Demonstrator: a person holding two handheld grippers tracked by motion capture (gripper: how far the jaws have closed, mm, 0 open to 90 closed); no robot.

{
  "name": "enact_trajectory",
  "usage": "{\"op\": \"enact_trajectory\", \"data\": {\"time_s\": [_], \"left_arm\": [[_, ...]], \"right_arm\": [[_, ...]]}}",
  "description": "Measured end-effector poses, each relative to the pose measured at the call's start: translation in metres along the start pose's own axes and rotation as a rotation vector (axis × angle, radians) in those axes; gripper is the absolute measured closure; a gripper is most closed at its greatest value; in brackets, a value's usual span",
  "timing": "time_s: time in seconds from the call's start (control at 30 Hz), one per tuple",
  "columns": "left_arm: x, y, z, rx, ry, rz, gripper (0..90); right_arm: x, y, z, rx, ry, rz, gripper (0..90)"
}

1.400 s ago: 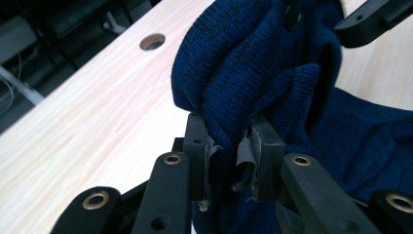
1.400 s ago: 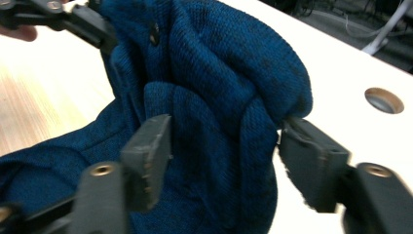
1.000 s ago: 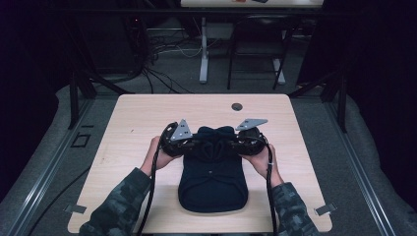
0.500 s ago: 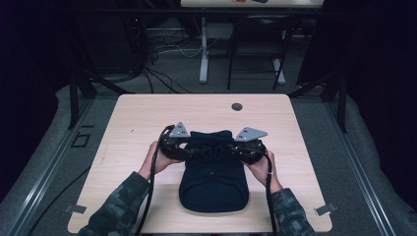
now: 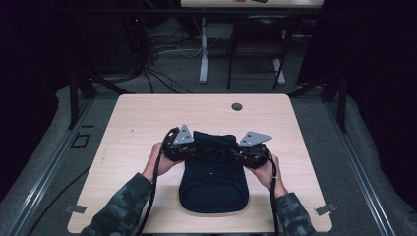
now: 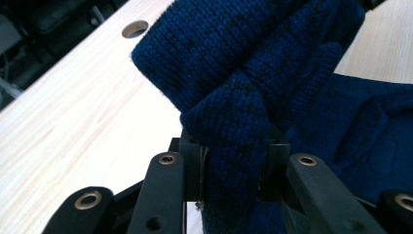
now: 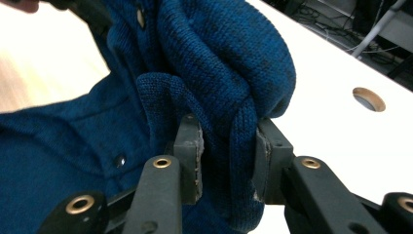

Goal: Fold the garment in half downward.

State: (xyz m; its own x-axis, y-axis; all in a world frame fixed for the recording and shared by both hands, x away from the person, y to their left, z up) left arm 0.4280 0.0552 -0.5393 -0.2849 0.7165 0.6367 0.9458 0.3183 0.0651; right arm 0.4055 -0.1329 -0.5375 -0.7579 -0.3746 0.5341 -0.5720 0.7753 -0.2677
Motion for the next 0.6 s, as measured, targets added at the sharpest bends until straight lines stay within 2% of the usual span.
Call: {"op": "enact_trajectory", "data": {"time_s": [0.23, 0.43, 0.6], "left_arm": [[0.000, -0.009, 0.001, -0.045, 0.014, -0.020, 69.2], [0.001, -0.015, 0.004, -0.029, 0.002, 0.004, 63.8], [0.002, -0.020, 0.010, -0.020, -0.008, 0.014, 63.0]], "right_arm": [[0.005, 0.004, 0.009, 0.012, 0.017, -0.008, 65.1], [0.008, 0.007, 0.014, 0.024, 0.021, -0.012, 63.1], [0.009, 0.010, 0.019, 0.031, 0.029, -0.012, 63.0]]}}
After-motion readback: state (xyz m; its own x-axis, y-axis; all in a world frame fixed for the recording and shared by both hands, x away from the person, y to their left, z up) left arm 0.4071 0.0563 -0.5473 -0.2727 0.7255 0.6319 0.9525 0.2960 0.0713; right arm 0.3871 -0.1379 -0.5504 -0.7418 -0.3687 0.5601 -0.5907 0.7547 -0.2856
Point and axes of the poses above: each handheld gripper's, and its own axes: x roughly backward along the jaws, z roughly out of its underside, y roughly to its left, the point moved 7 cm from there along -x, roughly forward along the jaws, and after that the axes turned 13 degrees about z, right-handed, at the moved point
